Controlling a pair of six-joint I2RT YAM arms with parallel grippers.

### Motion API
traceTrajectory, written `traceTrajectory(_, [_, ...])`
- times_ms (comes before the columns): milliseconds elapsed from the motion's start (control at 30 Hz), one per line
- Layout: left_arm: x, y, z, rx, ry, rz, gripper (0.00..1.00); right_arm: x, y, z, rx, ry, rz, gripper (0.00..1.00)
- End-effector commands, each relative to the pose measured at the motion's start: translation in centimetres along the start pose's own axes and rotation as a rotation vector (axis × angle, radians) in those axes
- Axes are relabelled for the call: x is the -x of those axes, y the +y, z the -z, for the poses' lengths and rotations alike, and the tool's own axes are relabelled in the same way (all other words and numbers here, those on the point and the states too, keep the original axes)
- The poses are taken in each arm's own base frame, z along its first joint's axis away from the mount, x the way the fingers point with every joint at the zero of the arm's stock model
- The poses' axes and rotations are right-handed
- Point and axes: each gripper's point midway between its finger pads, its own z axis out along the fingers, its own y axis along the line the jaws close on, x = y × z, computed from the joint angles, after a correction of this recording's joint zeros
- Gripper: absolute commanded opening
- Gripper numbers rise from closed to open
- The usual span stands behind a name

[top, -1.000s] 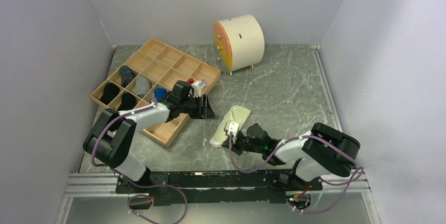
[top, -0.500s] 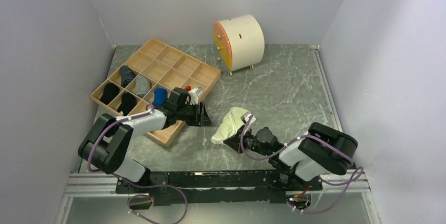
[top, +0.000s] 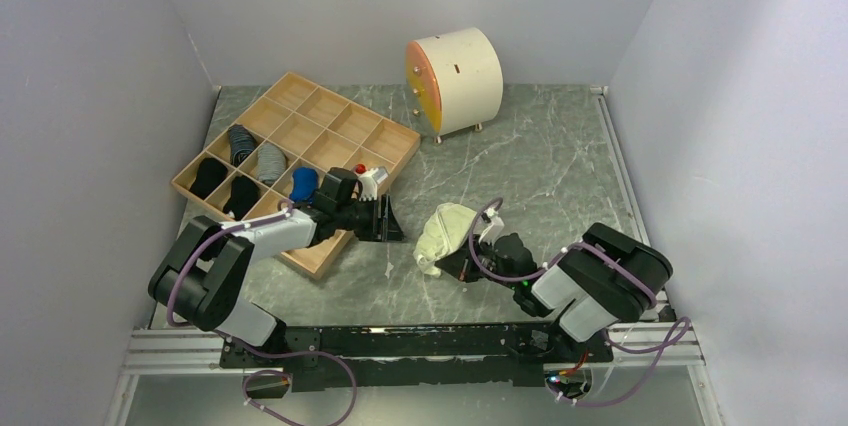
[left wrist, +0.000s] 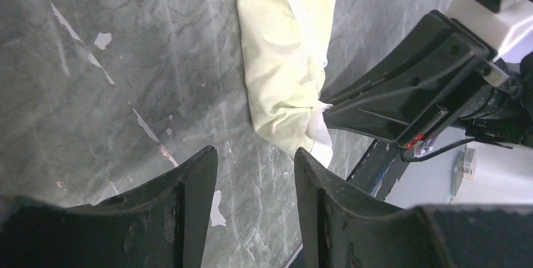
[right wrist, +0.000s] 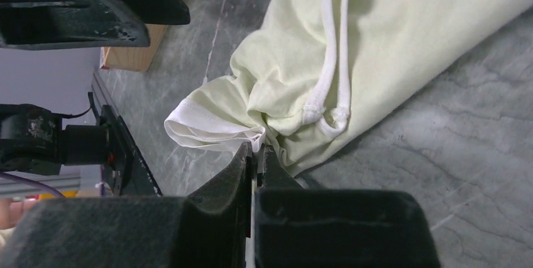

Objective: Roll the underwear
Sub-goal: Roll the underwear to the center of the board.

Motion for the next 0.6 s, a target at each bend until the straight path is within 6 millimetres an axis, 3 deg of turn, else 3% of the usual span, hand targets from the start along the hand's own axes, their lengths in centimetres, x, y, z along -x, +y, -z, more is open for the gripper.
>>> traceTrajectory(0, [0.6, -1.4, -0.1, -0.086, 0.0, -0.078, 0.54, -0.1, -0.2, -0.3, -0.022, 0.022, -0.094, 0.0])
traceTrajectory(300, [-1.6, -2.8, -0.5, -0.116, 0.057, -0.263, 0.56, 1.0, -1.4, 0.0, -0.11, 0.002, -0.129, 0.0])
traceTrajectory(567, [-3.2, -4.7, -1.8, -0.158, 0.108, -0.368, 0.44, 1.4, -1.6, 0.1, -0.129, 0.003, -0.131, 0.0])
